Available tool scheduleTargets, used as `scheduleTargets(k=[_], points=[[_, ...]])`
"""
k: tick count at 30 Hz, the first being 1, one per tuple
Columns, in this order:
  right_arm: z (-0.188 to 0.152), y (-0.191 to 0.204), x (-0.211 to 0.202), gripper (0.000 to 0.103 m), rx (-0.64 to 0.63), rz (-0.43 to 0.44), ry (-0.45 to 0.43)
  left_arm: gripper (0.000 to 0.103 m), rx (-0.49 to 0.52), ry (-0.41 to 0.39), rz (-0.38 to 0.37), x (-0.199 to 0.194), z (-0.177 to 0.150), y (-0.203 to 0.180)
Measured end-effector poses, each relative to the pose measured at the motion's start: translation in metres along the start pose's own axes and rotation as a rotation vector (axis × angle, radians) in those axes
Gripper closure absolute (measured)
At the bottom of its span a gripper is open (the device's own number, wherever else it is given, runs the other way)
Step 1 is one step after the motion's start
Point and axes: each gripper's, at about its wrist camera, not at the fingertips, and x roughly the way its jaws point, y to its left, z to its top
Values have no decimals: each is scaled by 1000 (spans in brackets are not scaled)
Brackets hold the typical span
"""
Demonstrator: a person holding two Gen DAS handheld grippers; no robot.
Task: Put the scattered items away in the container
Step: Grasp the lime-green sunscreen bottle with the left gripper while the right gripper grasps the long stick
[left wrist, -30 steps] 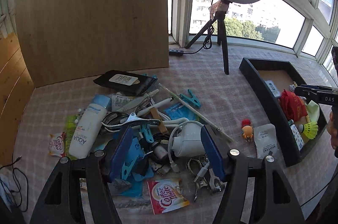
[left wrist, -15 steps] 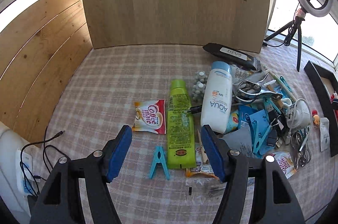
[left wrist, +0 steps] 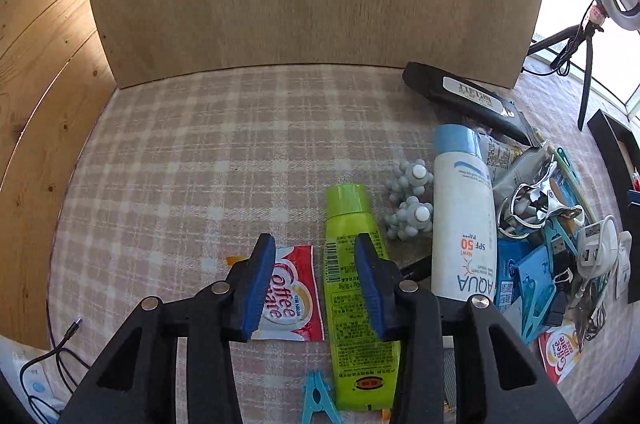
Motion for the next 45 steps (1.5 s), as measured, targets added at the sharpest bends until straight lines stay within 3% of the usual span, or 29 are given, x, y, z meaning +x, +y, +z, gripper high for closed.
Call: scheduleTargets(k=[6, 11, 18, 22, 26, 29, 31, 38, 45], points=[[9, 4, 12, 51, 0, 13, 18, 61, 57, 30, -27, 17, 7, -16], [19, 20, 27, 51, -48, 26, 43, 66, 72, 70, -36, 31, 5, -24], [32, 48, 55, 70, -131, 46, 86, 68, 67, 45, -43, 31, -4, -27], [38, 62, 71, 72, -173, 45, 111, 68, 52, 35, -55, 30, -7, -26], [44, 64, 80, 77, -161, 60, 118, 69, 49, 30, -59, 29, -9, -28], [46, 57, 84, 88, -124, 67, 126, 69, 46, 27, -60, 29, -12, -25], [47, 52, 81, 98, -104, 69, 118, 69, 40, 27, -56, 28, -7, -17], [42, 44, 57, 98, -49, 87, 62, 71, -7, -10, -48, 2, -10, 6], [38, 43, 14, 98, -21, 110, -32, 72, -57, -111, -49, -60, -23, 30]])
